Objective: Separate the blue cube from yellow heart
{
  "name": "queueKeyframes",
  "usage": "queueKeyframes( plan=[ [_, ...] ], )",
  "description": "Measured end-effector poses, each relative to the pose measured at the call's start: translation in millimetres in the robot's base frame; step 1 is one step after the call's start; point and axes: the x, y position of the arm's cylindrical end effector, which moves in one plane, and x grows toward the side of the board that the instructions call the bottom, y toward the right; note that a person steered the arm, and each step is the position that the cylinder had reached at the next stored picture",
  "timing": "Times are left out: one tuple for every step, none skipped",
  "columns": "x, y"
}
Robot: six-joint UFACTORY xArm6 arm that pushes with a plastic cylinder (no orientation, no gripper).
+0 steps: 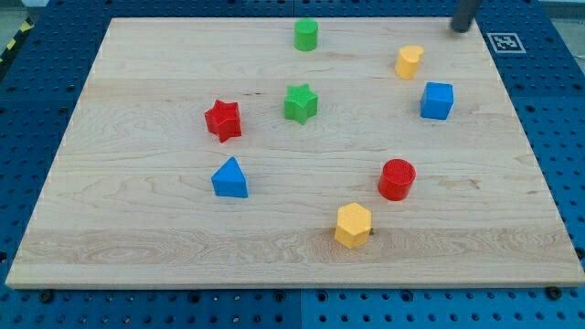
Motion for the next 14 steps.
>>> queueKeyframes(
  plan=[
    [12.3,-60.6],
    [12.3,-60.6],
    [13.4,-60.6],
    [13.4,-58.8],
    [13.6,-56.4],
    [58.8,-48.5],
    [101.5,-44.2],
    [113.3,-44.0],
    [145.8,-30.1],
    [182.4,-11.5],
    [215.7,-2.8],
    [223.1,-4.0],
    [223.1,-20.5],
    [224.7,-45.1]
  ],
)
